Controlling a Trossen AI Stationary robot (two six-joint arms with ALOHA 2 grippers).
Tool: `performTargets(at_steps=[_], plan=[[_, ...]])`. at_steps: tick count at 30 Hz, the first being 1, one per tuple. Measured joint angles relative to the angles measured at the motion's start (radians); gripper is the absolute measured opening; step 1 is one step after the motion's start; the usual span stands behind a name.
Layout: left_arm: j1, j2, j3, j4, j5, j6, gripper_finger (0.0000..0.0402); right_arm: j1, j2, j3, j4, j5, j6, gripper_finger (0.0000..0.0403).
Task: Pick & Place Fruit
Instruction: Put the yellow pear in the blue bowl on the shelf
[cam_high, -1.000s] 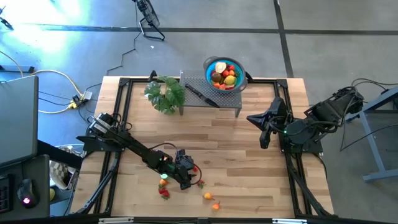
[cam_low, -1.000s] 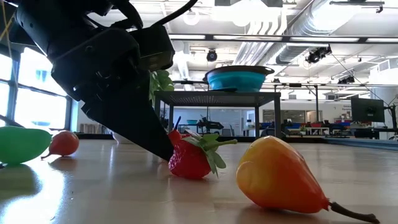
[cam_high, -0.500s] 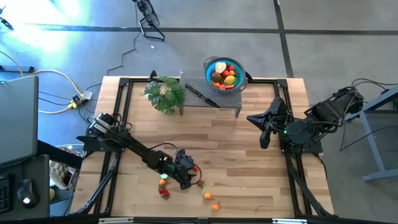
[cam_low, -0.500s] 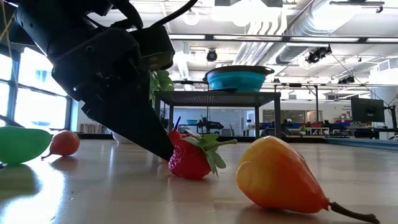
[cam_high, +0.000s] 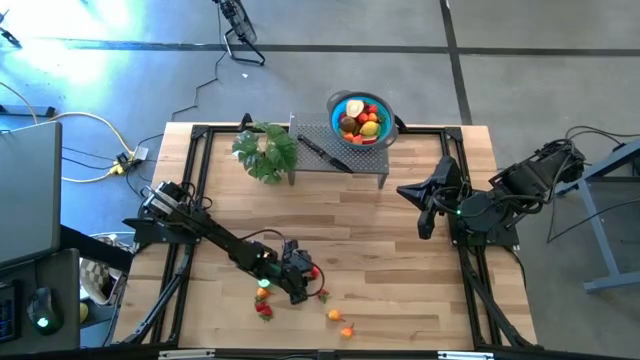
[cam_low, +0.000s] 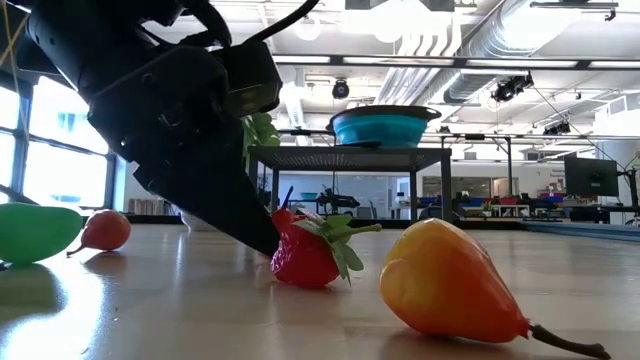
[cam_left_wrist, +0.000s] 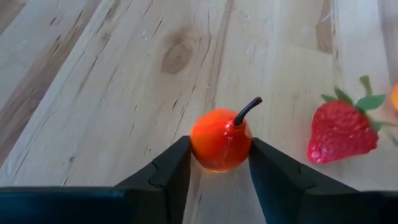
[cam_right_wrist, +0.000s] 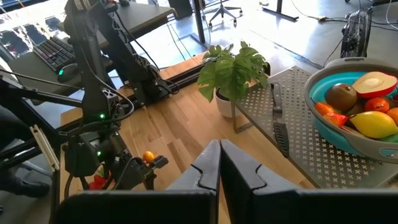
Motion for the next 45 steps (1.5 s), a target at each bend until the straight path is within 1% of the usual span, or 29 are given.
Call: performTargets(at_steps=[4,11,18,26,33,38,42,45], plan=[[0.000,0.000,0.000,0.049,0.000,0.008,0.0143,0.000,0.000,0.000,0.000,-0.026,-0.001,0.0003],[0.000,0.000,0.000,0.109,0.001,0.000,0.0141,0.000,0.000,0.000,-0.001,-0.030,-0.004,0.0003],[0.020,-0.013,0.000,0.218,0.005,-0.025,0.0141,0.000,-0.005,0.000,-0.003,-0.104,-0.038,0.0003],[0.112,-0.117,0.000,0.217,0.004,-0.026,0.0141,0.000,-0.045,0.000,-0.003,-0.117,-0.072,0.0003],[0.195,-0.208,0.000,0.220,0.004,-0.026,0.0141,0.000,-0.082,0.000,-0.009,-0.126,-0.166,0.0003],[0.265,-0.276,0.003,0.255,0.006,-0.030,0.0141,-0.017,-0.101,0.000,-0.011,-0.126,-0.252,0.0003],[0.336,-0.308,0.061,0.245,0.008,-0.055,0.0141,-0.069,-0.105,0.000,-0.011,-0.127,-0.294,0.0003],[0.399,-0.307,0.144,0.220,0.067,-0.043,0.0141,-0.118,-0.106,0.000,-0.010,-0.127,-0.325,0.0003]])
